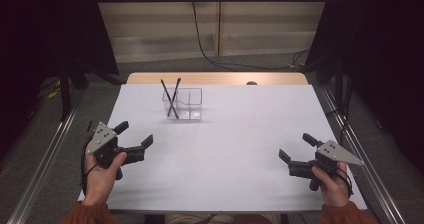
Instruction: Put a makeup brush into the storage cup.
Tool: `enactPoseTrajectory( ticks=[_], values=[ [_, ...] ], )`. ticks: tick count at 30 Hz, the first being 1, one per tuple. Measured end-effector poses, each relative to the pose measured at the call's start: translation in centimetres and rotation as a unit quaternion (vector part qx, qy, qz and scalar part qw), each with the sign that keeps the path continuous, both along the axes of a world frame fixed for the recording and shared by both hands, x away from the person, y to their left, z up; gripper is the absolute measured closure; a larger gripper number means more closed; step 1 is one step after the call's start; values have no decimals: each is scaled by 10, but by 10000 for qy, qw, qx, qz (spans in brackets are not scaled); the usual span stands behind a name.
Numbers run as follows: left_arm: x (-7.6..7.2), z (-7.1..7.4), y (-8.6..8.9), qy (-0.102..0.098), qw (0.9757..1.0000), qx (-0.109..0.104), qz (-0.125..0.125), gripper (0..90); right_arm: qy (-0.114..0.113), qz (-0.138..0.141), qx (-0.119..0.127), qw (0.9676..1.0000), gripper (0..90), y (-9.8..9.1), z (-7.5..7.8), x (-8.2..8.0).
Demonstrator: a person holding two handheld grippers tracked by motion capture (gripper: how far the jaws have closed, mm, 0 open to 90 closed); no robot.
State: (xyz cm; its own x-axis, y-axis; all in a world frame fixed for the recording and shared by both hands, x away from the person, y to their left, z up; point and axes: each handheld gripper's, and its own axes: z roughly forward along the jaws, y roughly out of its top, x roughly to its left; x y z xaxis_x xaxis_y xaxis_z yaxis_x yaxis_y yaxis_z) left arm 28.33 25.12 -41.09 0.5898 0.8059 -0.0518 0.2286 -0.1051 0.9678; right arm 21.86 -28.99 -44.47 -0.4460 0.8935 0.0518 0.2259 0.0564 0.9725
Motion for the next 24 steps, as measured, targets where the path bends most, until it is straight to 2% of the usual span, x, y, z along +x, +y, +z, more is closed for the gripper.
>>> enactPoseTrajectory(
  ticks=[4,10,12,16,22,24],
  values=[
    [-6,-4,1,23,10000,-76,-16,31,5,7,-18,10000,0,0,0,0],
    [-12,-6,1,14,10000,28,-22,31,3,-1,-34,10000,0,-1,0,-2],
    [-16,-7,2,-28,10000,13,1,32,7,-17,-15,10000,0,-1,0,-2],
    [-20,-9,4,47,10000,4,9,32,-22,-2,-35,10000,0,-1,0,-2],
    [-27,-12,4,34,9999,94,-8,32,-22,-3,-41,10000,0,-1,0,-3],
    [-30,-12,4,10,10000,46,-5,32,-24,-5,-44,10000,0,-1,0,-3]
  ],
)
